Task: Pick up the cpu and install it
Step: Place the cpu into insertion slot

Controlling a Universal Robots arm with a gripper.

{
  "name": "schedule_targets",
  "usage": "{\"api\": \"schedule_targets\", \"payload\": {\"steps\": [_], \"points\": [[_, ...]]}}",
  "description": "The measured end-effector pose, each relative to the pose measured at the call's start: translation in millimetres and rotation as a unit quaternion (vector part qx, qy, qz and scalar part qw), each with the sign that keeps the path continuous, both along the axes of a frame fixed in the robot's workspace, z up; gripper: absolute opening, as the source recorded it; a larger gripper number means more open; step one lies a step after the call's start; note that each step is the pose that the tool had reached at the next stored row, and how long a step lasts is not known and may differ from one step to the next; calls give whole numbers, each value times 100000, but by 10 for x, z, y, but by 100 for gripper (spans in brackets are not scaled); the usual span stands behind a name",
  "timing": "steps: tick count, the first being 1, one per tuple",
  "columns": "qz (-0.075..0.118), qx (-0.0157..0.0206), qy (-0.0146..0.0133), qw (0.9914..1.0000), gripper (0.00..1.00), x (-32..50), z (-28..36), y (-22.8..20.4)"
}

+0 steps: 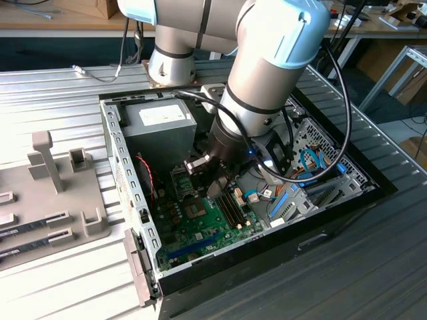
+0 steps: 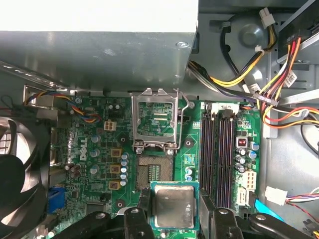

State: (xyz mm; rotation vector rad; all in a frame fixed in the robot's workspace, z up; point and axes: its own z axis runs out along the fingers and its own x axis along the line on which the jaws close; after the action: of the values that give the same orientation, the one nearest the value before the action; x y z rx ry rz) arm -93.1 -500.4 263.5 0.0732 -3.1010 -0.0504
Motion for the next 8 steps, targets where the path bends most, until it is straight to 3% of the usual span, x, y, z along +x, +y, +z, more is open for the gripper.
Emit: {"api": "schedule_targets", "payload": {"steps": [3,8], "points": [[2,-1,1,100000,47,-59,-31,0],[3,-1,0,100000,47,-71,-37,0]]}}
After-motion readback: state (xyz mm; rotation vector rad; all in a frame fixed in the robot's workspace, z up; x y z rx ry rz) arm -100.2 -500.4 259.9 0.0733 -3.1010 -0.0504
